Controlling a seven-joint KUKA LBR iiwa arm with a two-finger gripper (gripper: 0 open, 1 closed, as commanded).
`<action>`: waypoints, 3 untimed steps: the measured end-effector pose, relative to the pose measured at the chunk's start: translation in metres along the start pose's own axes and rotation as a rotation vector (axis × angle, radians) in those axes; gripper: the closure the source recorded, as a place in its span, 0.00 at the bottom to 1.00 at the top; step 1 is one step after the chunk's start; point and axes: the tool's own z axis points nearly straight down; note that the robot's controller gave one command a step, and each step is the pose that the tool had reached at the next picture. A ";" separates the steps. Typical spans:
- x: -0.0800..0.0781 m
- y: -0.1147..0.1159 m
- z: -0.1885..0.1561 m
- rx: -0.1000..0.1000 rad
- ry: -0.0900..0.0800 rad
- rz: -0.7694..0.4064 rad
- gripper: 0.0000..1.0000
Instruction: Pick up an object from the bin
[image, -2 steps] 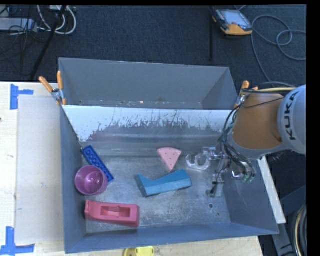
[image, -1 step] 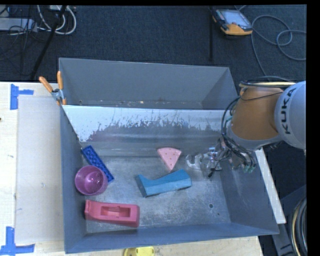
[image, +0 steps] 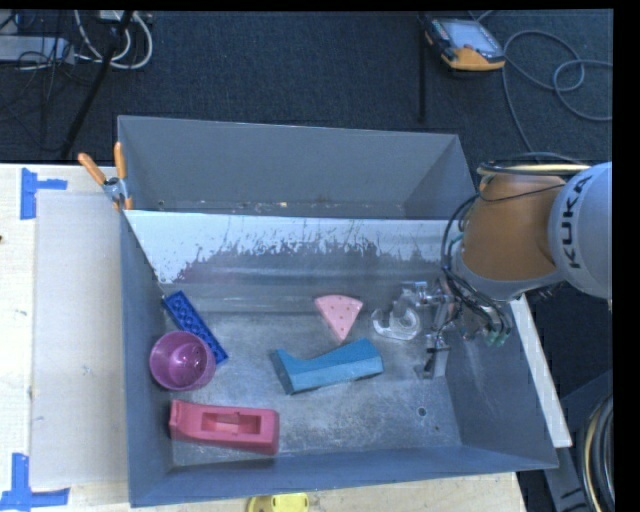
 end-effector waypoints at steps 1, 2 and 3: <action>0.000 0.000 0.000 0.000 0.000 -0.001 0.00; 0.018 0.032 0.023 0.002 -0.002 -0.029 0.00; 0.016 0.053 0.032 -0.003 0.007 -0.057 0.00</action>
Offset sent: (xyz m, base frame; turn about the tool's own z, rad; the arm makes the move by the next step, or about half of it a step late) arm -0.0346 0.0509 -0.0374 -0.0516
